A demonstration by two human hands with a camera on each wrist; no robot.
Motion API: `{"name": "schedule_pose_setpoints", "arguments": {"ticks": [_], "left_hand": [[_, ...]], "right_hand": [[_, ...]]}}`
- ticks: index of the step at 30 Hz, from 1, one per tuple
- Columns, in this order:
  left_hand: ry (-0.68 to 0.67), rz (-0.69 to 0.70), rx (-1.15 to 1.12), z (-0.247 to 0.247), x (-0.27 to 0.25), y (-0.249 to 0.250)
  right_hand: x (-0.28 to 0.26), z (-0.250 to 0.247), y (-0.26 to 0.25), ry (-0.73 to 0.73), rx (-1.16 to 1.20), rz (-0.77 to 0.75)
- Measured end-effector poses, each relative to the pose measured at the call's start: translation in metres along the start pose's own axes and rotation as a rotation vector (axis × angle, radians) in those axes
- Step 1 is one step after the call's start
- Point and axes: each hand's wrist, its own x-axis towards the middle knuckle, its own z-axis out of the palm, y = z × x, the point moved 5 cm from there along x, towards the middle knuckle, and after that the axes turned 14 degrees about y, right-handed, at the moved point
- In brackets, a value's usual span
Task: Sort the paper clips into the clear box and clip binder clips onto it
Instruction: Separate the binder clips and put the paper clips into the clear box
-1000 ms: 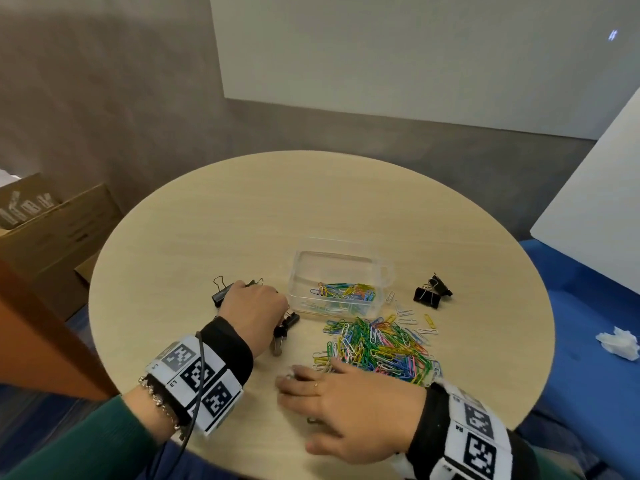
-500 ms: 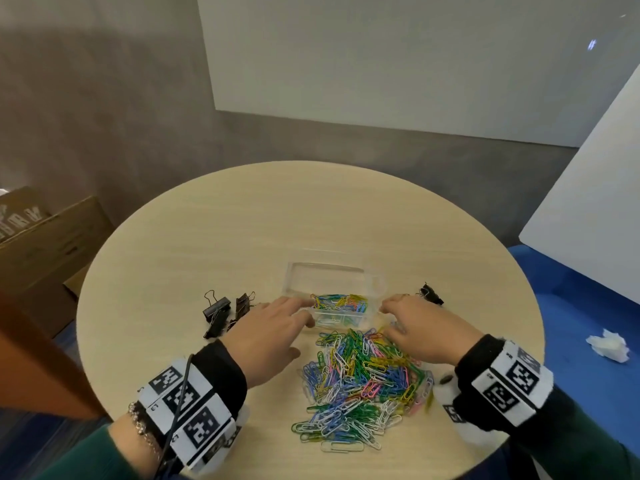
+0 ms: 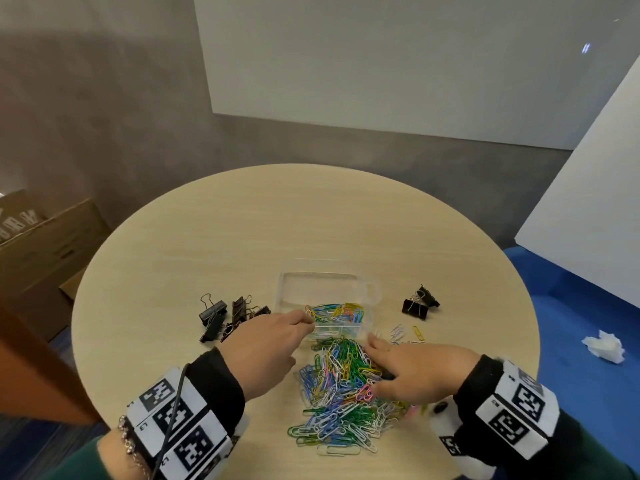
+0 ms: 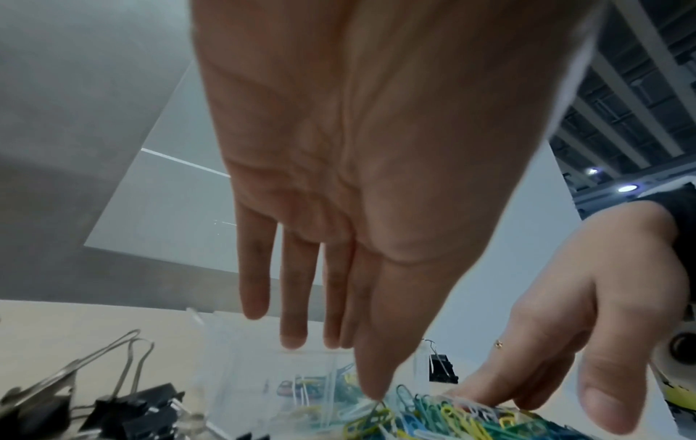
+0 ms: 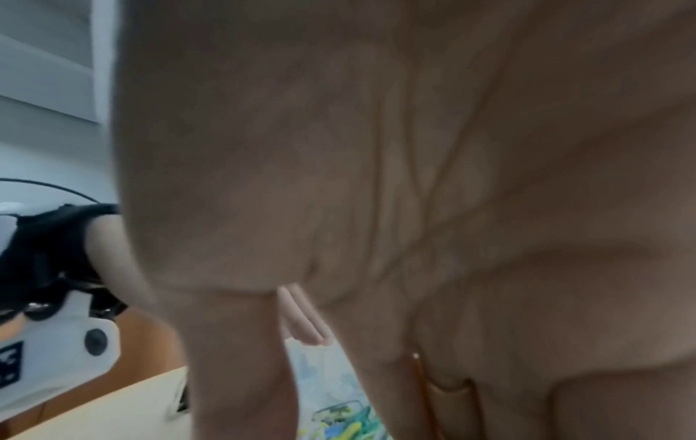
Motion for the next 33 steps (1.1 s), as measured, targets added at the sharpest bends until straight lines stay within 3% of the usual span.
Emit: {"name": "schedule_pose_setpoints", "arguments": {"ticks": [7,12,16,26,33], "left_hand": [[-0.027,0.0,0.002,-0.003,-0.002,0.004],[-0.063,-0.003,0.028,-0.001,-0.001,0.003],[-0.086,-0.018,0.042,0.0,-0.001,0.002],[-0.12,-0.017,0.055,0.002,-0.001,0.002],[-0.134,-0.014,0.051,0.003,-0.002,0.002]], "right_hand": [[-0.013,-0.011,-0.012,-0.024,0.025,-0.069],[-0.007,-0.031,0.029,0.136,0.032,0.118],[-0.002,-0.015,0.041,0.062,0.001,0.196],[-0.021,-0.003,-0.024,-0.023,0.001,-0.06],[-0.03,-0.018,0.022,0.032,-0.028,0.175]]}}
